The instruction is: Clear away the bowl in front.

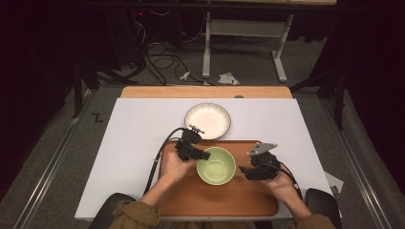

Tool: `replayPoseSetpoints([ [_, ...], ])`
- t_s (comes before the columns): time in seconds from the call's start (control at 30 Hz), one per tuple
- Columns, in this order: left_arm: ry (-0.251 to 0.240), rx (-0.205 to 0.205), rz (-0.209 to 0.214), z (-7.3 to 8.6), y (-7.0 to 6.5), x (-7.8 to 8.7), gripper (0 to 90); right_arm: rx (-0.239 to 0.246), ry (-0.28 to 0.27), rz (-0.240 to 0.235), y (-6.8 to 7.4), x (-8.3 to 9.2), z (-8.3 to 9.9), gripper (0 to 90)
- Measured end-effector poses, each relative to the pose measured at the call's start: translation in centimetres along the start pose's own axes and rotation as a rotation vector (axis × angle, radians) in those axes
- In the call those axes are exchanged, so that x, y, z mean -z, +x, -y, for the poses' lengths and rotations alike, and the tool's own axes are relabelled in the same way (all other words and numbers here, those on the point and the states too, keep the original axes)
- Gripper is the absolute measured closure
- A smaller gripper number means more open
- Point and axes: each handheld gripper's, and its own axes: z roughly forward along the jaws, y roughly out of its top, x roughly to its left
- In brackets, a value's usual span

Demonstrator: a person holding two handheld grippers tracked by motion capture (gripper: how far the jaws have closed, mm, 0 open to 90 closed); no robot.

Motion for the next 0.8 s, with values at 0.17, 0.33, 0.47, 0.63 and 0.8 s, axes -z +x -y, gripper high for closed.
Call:
replayPoseSetpoints([
  [0.17,0.004,0.006,0.008,0.05,0.08,-0.34,81.3,-0.009,0.007,0.006,-0.05,-0.25,-0.01,38.5],
  [0.33,-0.011,0.028,0.013,0.27,0.35,-0.48,80.8,-0.006,0.013,0.007,-0.03,-0.16,-0.01,38.4],
  [0.47,-0.016,0.037,0.013,0.43,0.61,-0.73,80.2,-0.004,0.004,0.006,0.03,-0.17,0.04,38.1],
  [0.63,-0.029,0.037,0.016,0.68,0.56,-0.75,78.2,-0.019,0.004,-0.002,-0.14,-0.22,0.06,38.0],
  [0.8,-0.032,0.023,0.003,0.74,0.19,-0.86,70.2,-0.003,0.016,0.003,0.12,-0.31,0.02,37.8],
])
